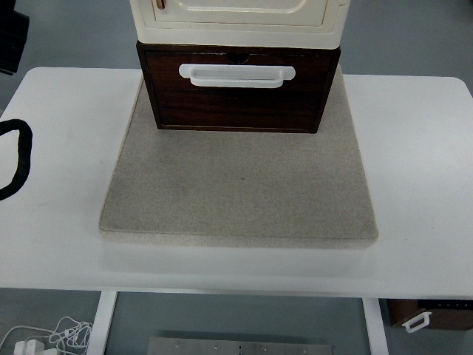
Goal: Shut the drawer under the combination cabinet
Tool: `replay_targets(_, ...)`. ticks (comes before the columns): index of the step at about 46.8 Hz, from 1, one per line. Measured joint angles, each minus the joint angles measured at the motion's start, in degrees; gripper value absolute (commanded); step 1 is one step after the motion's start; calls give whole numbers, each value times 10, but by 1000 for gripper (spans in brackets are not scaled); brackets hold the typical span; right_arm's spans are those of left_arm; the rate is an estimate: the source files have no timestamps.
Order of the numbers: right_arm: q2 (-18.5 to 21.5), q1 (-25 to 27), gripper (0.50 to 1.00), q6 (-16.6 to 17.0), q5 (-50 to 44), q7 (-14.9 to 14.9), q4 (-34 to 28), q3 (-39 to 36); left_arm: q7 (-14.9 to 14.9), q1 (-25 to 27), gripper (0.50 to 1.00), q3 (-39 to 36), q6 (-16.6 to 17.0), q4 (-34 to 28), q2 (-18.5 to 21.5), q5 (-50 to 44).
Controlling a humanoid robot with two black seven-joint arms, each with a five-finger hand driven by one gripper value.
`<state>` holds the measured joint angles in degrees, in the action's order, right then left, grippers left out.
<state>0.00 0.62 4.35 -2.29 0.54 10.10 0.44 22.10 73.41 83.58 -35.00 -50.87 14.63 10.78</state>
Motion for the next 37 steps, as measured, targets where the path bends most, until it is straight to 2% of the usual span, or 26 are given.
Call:
replay_targets(9, 0, 3, 952, 3, -3, 1, 7, 1, -37, 7, 1000, 48, 0, 71, 18, -14)
replay_targets(19, 0, -2, 952, 0, 0, 1, -1, 1, -96, 30, 1000, 52, 0, 159, 43, -15)
replay_targets(29, 0, -2, 952, 2, 1, 1, -1, -4, -118, 30, 1000, 42, 0, 217, 47, -12)
replay_targets(37, 0, -2, 952, 0, 1, 1, -1, -1, -136, 23, 1000, 21, 91, 258, 47, -12)
